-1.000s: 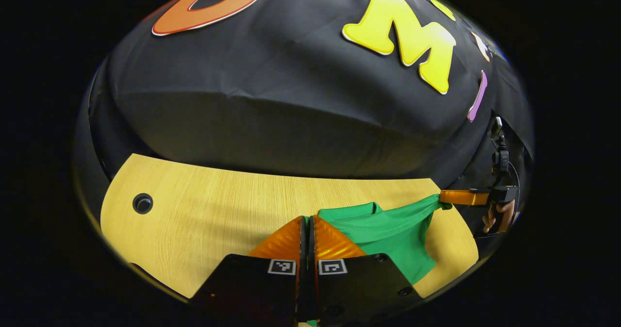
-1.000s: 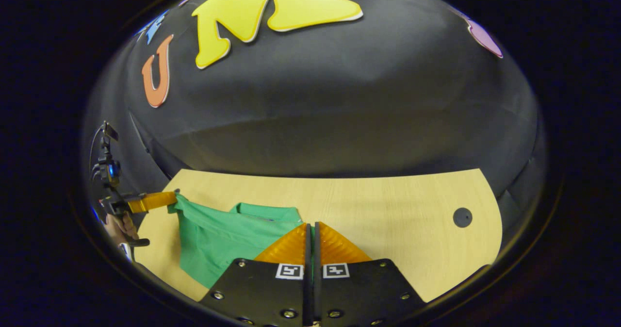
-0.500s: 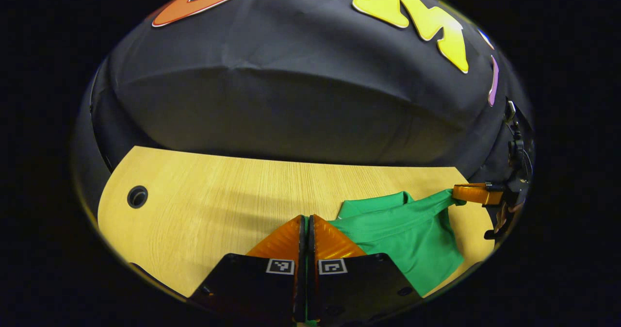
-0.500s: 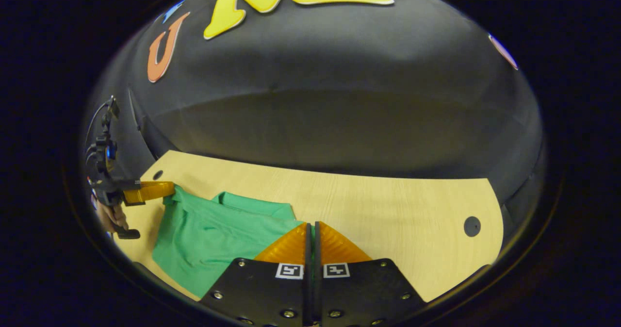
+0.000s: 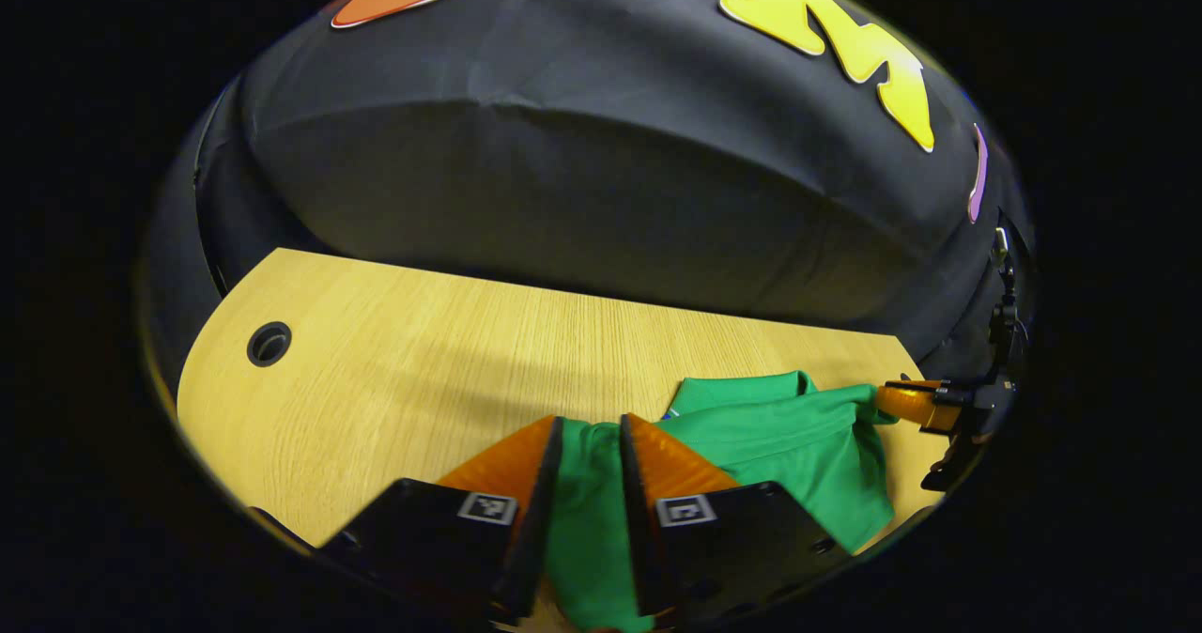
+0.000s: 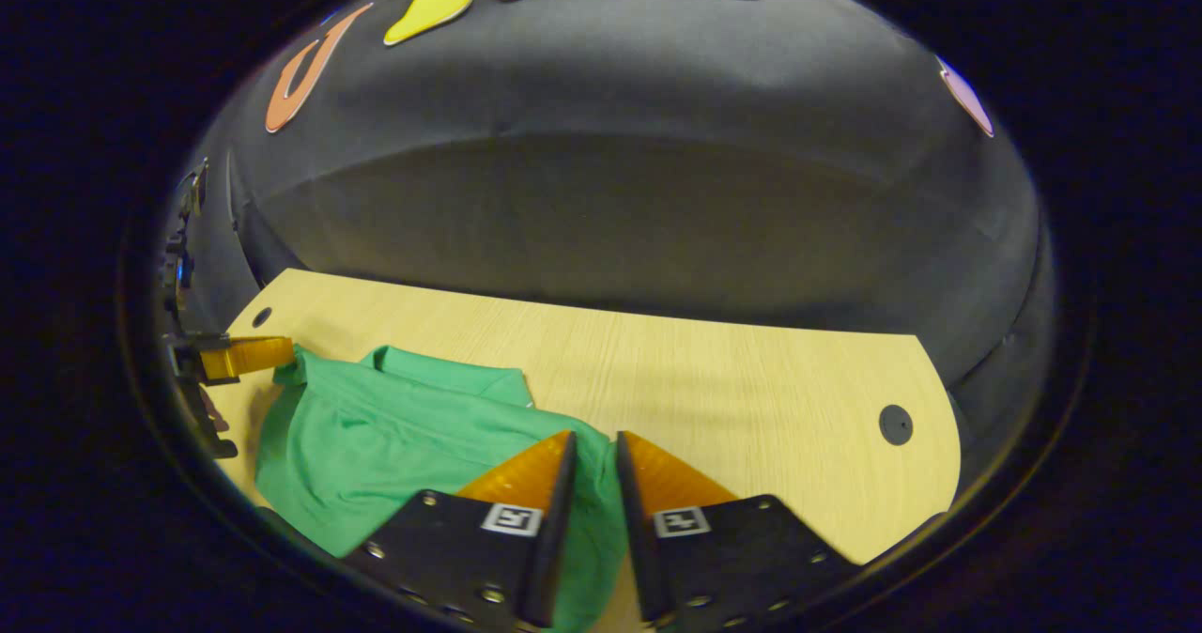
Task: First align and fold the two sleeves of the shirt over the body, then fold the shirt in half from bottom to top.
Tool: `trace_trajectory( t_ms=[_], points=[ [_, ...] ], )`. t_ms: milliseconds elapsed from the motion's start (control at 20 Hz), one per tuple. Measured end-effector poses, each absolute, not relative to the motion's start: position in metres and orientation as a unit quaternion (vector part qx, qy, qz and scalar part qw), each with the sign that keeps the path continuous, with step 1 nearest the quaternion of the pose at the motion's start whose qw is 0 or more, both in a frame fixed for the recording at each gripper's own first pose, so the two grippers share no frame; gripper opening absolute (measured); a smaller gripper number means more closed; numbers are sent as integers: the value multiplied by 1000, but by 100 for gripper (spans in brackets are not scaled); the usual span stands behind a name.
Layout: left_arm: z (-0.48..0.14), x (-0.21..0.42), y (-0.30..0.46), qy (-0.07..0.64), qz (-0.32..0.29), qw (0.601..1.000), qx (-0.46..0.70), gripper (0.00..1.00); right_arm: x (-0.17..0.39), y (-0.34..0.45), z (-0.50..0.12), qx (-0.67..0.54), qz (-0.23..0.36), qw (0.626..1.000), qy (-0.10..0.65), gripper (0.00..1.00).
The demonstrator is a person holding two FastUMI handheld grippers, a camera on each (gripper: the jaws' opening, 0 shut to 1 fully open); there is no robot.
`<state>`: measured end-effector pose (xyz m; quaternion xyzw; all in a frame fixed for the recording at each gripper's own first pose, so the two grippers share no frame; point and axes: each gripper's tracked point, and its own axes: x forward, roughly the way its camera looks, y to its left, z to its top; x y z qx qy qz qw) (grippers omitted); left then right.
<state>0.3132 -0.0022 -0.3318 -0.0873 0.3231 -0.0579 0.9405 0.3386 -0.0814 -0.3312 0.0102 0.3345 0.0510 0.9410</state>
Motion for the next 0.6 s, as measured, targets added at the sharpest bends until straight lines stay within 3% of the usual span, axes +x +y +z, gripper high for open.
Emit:
trace_trajectory(
  t_ms=[50,150,200,600],
  points=[
    [-321,311,0,313,-53,944,-90,62,333,-83,-325,9,46,944,328,55],
    [-307,309,8,299,-32,951,-75,100,328,-86,-313,11,32,948,315,81],
    [-299,305,10,293,-26,953,-70,100,326,-88,-307,11,23,951,307,93],
    [-133,236,6,170,-16,984,-42,99,248,-73,-166,34,21,978,205,94]
  ],
)
